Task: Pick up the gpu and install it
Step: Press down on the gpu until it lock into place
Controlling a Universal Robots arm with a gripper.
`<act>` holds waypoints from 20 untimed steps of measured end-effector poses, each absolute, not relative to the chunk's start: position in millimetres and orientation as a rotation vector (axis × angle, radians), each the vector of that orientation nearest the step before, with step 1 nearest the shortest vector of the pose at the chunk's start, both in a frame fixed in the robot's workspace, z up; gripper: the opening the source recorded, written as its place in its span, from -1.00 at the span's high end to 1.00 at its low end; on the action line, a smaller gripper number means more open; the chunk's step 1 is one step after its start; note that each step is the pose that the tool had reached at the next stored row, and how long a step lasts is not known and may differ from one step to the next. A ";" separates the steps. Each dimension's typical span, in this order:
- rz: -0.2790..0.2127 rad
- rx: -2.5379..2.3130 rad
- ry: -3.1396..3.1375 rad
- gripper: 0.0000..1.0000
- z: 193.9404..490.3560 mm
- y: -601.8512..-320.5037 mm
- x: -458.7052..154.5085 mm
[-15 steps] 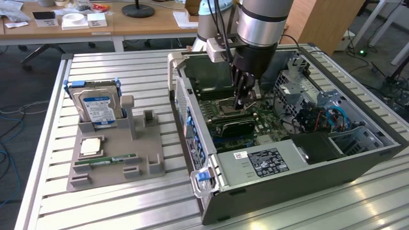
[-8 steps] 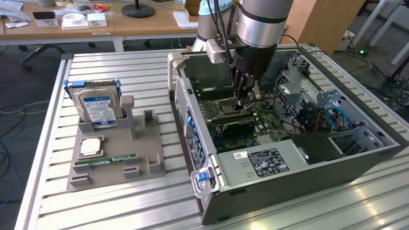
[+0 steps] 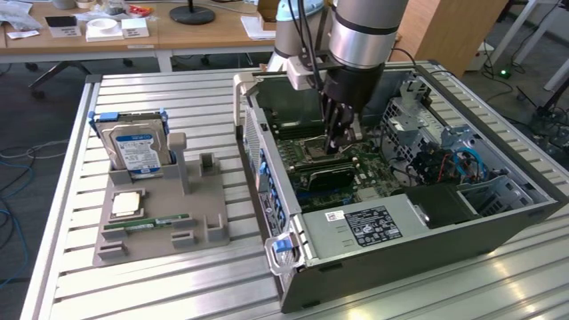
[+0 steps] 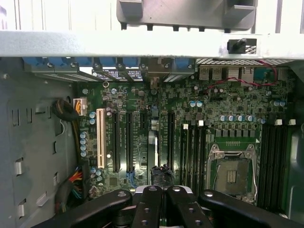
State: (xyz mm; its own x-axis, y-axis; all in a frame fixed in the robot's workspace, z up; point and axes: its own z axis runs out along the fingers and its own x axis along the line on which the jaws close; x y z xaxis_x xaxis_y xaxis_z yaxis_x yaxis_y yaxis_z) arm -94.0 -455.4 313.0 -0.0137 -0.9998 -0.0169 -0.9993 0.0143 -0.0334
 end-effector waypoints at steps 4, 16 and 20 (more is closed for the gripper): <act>-0.019 -2.181 2.212 0.79 312.3 -455.4 -94.0; -0.019 -2.181 2.212 0.79 310.0 -455.4 -94.0; -0.019 -2.181 2.212 0.79 309.5 -455.4 -94.0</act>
State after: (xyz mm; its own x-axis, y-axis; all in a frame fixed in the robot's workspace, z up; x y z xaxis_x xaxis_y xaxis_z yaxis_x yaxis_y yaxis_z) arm -94.0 -455.4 309.5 -0.0137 -0.9998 -0.0168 -0.9993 0.0143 -0.0335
